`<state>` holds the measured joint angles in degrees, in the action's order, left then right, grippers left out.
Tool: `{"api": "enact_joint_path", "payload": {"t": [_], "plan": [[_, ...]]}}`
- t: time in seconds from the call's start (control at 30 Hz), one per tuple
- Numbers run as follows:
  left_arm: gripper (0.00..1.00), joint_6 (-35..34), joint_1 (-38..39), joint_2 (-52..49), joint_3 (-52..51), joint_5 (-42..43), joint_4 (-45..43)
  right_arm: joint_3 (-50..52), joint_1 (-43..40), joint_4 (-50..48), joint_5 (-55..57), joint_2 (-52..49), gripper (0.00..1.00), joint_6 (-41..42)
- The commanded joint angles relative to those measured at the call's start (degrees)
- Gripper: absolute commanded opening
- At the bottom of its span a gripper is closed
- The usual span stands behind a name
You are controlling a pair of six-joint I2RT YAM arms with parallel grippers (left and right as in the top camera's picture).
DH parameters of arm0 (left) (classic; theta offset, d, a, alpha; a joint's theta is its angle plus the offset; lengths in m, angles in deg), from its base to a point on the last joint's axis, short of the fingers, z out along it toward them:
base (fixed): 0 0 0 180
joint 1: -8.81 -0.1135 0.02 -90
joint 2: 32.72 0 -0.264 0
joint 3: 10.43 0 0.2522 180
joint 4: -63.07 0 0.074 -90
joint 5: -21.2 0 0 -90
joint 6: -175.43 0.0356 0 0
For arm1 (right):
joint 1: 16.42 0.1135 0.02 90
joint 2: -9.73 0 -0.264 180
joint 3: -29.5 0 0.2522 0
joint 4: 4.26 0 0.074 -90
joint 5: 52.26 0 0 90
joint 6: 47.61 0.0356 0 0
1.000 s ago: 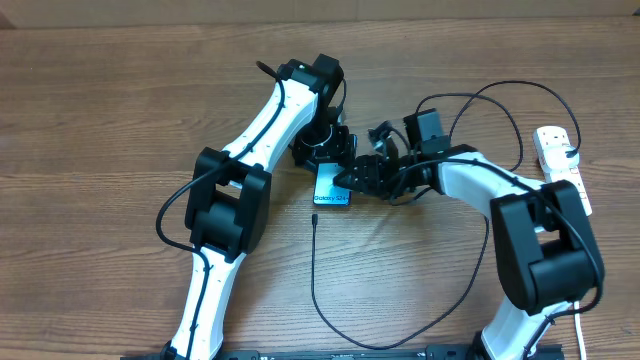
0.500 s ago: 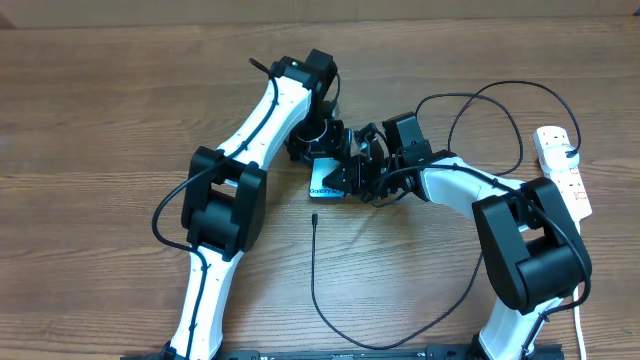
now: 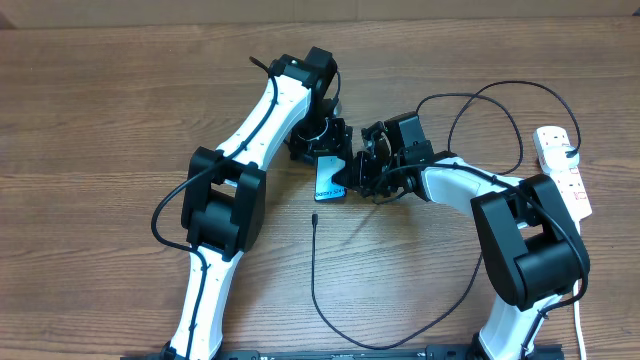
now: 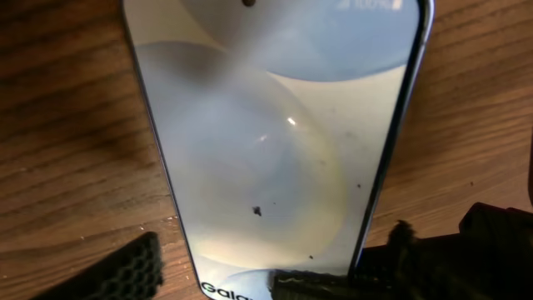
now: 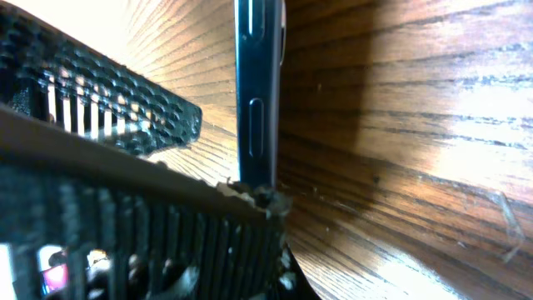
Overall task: Plug charger to phone and switch on socket
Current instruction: 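Grasp the phone's side edge with the right gripper and lift it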
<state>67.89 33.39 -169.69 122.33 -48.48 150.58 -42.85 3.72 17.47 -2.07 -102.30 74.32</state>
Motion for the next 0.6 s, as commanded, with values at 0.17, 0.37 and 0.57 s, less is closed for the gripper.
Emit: {"api": "enact_joint_path", "payload": {"t": [0.17,0.37,0.57], "plan": [[1.0,1.51,2.08,-0.07,0.26,2.27,1.53,-1.44,0.07,-0.15,4.26,0.68,0.04,-0.44],[1.0,1.29,1.64,-0.07,0.26,-0.46,1.55,-1.44,0.07,0.92,4.2,0.68,0.04,-2.25],[1.0,0.24,-1.2,-0.07,0.26,-1.44,1.66,-1.68,-0.02,3.85,4.33,1.81,0.04,-3.48]]}}
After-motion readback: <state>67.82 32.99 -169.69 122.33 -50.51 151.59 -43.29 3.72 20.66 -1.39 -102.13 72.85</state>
